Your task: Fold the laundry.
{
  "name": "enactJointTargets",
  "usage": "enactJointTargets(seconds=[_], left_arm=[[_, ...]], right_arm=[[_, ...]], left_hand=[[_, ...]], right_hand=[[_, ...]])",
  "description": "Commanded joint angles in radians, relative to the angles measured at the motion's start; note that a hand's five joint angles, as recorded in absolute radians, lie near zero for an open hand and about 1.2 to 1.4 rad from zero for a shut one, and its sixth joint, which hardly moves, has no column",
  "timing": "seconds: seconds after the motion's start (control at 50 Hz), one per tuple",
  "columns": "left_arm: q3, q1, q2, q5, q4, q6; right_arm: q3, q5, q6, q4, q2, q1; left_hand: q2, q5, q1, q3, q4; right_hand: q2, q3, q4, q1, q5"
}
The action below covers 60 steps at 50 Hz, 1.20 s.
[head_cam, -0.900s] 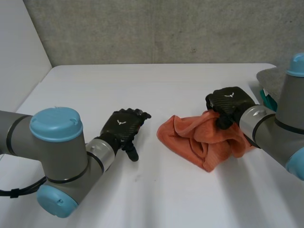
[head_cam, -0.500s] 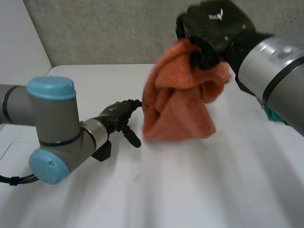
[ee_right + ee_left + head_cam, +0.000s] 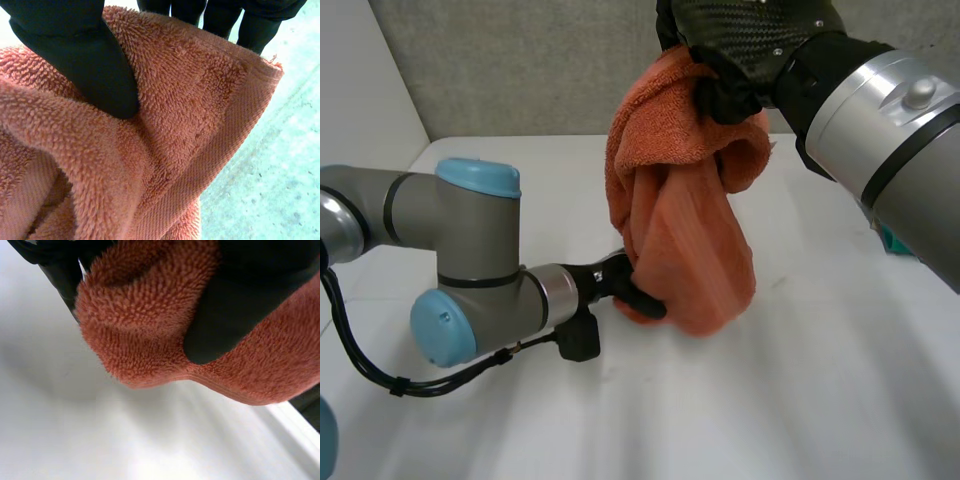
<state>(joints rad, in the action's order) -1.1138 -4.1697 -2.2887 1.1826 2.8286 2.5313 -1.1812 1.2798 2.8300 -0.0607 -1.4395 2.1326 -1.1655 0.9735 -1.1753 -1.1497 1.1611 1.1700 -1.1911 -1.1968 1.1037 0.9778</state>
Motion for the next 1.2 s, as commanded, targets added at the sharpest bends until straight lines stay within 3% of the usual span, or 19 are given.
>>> enactJointTargets(seconds=[0.02, 0.1, 0.18, 0.26, 0.3, 0.32, 0.4, 0.48, 0.54, 0.58, 0.64, 0.88, 1.06, 1.12, 1.14, 1.16, 1.18, 1.2], left_arm=[[-0.012, -0.084, 0.171, 0.193, 0.028, 0.078], [-0.003, -0.162, 0.274, 0.349, 0.041, 0.180], [0.025, -0.167, 0.302, 0.365, 0.055, 0.366], [0.037, -0.095, 0.269, 0.333, 0.048, 0.571], [0.037, -0.049, 0.241, 0.339, 0.041, 0.651], [0.035, -0.011, 0.207, 0.362, 0.037, 0.722], [0.029, 0.049, 0.125, 0.475, 0.037, 0.823], [0.034, 0.089, 0.083, 0.578, 0.049, 0.839], [0.031, 0.106, 0.075, 0.592, 0.060, 0.837], [0.025, 0.111, 0.081, 0.578, 0.074, 0.831], [0.016, 0.108, 0.107, 0.563, 0.077, 0.830], [-0.129, -0.016, 0.328, 0.512, -0.028, 0.773], [-0.308, -0.187, 0.387, 0.362, -0.061, 0.692], [-0.346, -0.245, 0.384, 0.310, -0.060, 0.681], [-0.354, -0.259, 0.382, 0.298, -0.063, 0.678], [-0.366, -0.280, 0.377, 0.275, -0.067, 0.675], [-0.373, -0.289, 0.377, 0.264, -0.071, 0.673], [-0.379, -0.297, 0.377, 0.253, -0.077, 0.672]], right_arm=[[-0.032, 0.012, 0.045, 0.045, 0.114, -0.123], [-0.052, -0.002, 0.040, 0.022, 0.203, -0.190], [-0.081, -0.026, 0.016, 0.016, 0.292, -0.224], [-0.118, -0.048, -0.018, 0.027, 0.379, -0.221], [-0.127, -0.045, -0.030, 0.035, 0.412, -0.209], [-0.135, -0.042, -0.044, 0.039, 0.438, -0.198], [-0.140, 0.002, -0.076, 0.035, 0.481, -0.186], [-0.143, 0.082, -0.063, 0.033, 0.472, -0.188], [-0.147, 0.114, -0.058, 0.033, 0.458, -0.189], [-0.153, 0.139, -0.066, 0.024, 0.432, -0.184], [-0.158, 0.144, -0.086, 0.007, 0.406, -0.180], [-0.104, 0.185, -0.175, -0.126, 0.352, -0.112], [-0.026, 0.309, -0.175, -0.154, 0.478, -0.071], [0.003, 0.342, -0.173, -0.146, 0.525, -0.063], [0.011, 0.345, -0.172, -0.140, 0.534, -0.063], [0.024, 0.346, -0.166, -0.121, 0.542, -0.063], [0.028, 0.346, -0.162, -0.107, 0.542, -0.063], [0.032, 0.345, -0.158, -0.090, 0.539, -0.063]], left_hand=[[-0.231, 0.248, -0.221, -0.247, 0.235], [-0.231, 0.248, -0.221, -0.247, 0.235], [-0.231, 0.248, -0.221, -0.247, 0.235], [-0.231, 0.248, -0.221, -0.247, 0.235], [-0.231, 0.248, -0.221, -0.247, 0.235], [-0.231, 0.248, -0.221, -0.247, 0.235], [-0.231, 0.248, -0.221, -0.247, 0.235], [-0.231, 0.248, -0.221, -0.247, 0.235], [-0.193, 0.211, -0.184, -0.209, 0.198], [0.382, -0.365, 0.392, 0.366, -0.378], [0.851, -0.834, 0.861, 0.835, -0.846], [0.991, -0.974, 1.001, 0.975, -0.987], [0.991, -0.974, 1.001, 0.975, -0.987], [0.991, -0.974, 1.001, 0.975, -0.987], [0.991, -0.974, 1.001, 0.975, -0.987], [0.991, -0.974, 1.001, 0.975, -0.987], [0.991, -0.974, 1.001, 0.975, -0.987], [0.991, -0.974, 1.001, 0.975, -0.987]], right_hand=[[0.226, -0.205, -0.199, 0.293, 0.244], [0.226, -0.205, -0.199, 0.293, 0.244], [0.226, -0.205, -0.199, 0.293, 0.244], [0.226, -0.205, -0.199, 0.293, 0.244], [0.068, -0.047, -0.041, 0.135, 0.086], [-0.122, 0.143, 0.148, -0.055, -0.104], [-0.279, 0.300, 0.306, -0.212, -0.261], [-0.347, 0.368, 0.373, -0.280, -0.329], [-0.350, 0.371, 0.376, -0.283, -0.332], [-0.367, 0.388, 0.394, -0.301, -0.349], [-0.408, 0.429, 0.435, -0.342, -0.391], [-0.611, 0.632, 0.638, -0.544, -0.593], [-0.667, 0.688, 0.693, -0.600, -0.649], [-0.550, 0.571, 0.577, -0.484, -0.532], [-0.398, 0.419, 0.425, -0.332, -0.380], [0.080, -0.059, -0.053, 0.146, 0.098], [0.225, -0.204, -0.198, 0.291, 0.242], [0.226, -0.205, -0.199, 0.293, 0.244]])
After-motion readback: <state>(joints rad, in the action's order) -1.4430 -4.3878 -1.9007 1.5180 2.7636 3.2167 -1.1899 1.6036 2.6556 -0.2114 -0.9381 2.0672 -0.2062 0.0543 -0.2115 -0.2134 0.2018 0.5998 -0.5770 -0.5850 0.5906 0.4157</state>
